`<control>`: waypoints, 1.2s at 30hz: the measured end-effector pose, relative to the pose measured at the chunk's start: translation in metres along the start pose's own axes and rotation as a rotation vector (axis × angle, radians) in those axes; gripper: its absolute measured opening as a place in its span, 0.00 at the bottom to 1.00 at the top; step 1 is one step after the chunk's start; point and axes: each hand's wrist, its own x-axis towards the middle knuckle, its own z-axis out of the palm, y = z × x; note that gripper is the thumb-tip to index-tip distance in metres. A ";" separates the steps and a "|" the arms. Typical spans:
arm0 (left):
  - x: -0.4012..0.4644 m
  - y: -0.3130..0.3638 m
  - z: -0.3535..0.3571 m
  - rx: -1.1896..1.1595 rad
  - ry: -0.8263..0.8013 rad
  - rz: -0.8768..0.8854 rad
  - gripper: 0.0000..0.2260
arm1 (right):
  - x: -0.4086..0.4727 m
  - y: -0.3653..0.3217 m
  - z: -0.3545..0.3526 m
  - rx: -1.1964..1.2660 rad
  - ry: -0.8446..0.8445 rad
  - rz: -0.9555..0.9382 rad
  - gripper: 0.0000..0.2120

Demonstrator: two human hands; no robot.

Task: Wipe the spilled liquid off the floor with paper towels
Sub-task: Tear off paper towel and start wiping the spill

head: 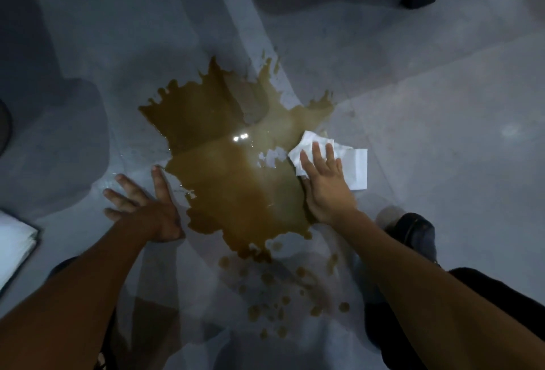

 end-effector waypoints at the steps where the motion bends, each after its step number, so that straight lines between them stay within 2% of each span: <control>1: 0.002 -0.001 0.001 0.001 -0.009 0.004 0.72 | -0.001 -0.002 0.002 0.001 -0.004 0.002 0.28; 8: 0.013 -0.004 0.009 -0.021 -0.025 0.021 0.76 | 0.004 -0.007 0.003 -0.018 -0.022 0.064 0.26; 12: 0.013 -0.004 0.006 -0.039 -0.031 0.034 0.75 | 0.004 -0.015 -0.001 0.055 -0.040 0.087 0.25; 16: 0.003 0.001 0.002 -0.014 -0.003 0.017 0.72 | -0.014 -0.028 0.001 0.083 -0.099 0.031 0.25; 19: 0.007 0.002 0.006 -0.012 0.019 0.019 0.74 | -0.030 -0.036 0.007 0.035 -0.103 -0.028 0.26; 22: 0.011 -0.002 0.011 -0.062 0.045 0.038 0.76 | -0.027 -0.040 0.003 -0.001 -0.165 0.022 0.26; 25: 0.011 0.001 0.019 -0.057 0.121 0.042 0.71 | -0.016 -0.045 -0.018 0.055 -0.185 0.106 0.25; 27: 0.016 0.002 0.023 -0.021 0.134 0.032 0.68 | -0.007 -0.039 -0.042 0.289 -0.049 0.153 0.17; 29: 0.024 -0.001 0.024 -0.040 0.124 0.031 0.71 | 0.000 -0.027 -0.064 0.435 0.145 0.258 0.11; 32: 0.032 -0.006 0.026 -0.067 0.075 0.061 0.73 | 0.010 0.004 -0.072 0.479 0.338 0.498 0.12; 36: 0.021 -0.004 0.019 -0.074 0.055 0.055 0.75 | 0.011 0.020 -0.074 0.622 0.388 0.694 0.16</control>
